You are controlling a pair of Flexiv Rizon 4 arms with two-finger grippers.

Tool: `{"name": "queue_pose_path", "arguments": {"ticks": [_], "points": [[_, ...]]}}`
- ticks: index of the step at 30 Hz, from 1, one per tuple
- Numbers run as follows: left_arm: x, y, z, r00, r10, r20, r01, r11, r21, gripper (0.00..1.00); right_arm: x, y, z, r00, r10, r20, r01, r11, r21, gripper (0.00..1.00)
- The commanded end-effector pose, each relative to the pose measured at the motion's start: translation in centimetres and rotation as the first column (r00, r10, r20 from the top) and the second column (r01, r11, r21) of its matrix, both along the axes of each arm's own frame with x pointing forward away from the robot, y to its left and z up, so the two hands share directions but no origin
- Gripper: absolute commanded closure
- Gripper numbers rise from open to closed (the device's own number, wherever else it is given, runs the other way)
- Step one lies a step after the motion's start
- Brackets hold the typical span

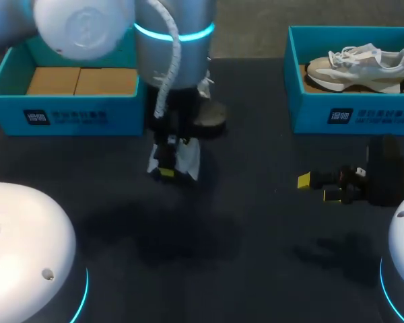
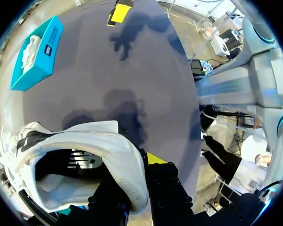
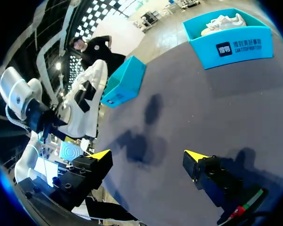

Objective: Take the shoe out of the shoebox, open the shoe tongue, remove and reinsert the insole, then place the shoe into the shoebox

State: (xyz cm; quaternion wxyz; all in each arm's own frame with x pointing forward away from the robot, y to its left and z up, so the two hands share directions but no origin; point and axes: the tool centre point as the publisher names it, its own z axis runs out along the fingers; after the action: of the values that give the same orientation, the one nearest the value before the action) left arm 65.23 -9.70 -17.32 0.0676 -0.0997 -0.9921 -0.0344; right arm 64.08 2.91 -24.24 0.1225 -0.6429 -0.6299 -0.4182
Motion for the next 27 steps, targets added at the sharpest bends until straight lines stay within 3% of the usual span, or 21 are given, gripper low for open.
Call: {"name": "queue_pose_path", "arguments": {"ticks": [1,14,27], "points": [[1.8,3.9,0.8,0.999,0.007,-0.032,-0.009,0.998,-0.067,1.00,-0.3,-0.1,0.2,1.000,-0.001,0.002,0.001,1.000,0.000,0.00],[6.2,11.5,1.1,0.991,0.099,-0.093,-0.106,0.991,-0.078,1.00,-0.3,-0.1,0.2,1.000,-0.001,0.002,0.001,1.000,0.000,0.00],[9.0,17.3,1.5,0.975,0.209,-0.081,-0.215,0.973,-0.079,1.00,-0.3,-0.1,0.2,1.000,-0.001,0.002,0.001,1.000,0.000,0.00]]}}
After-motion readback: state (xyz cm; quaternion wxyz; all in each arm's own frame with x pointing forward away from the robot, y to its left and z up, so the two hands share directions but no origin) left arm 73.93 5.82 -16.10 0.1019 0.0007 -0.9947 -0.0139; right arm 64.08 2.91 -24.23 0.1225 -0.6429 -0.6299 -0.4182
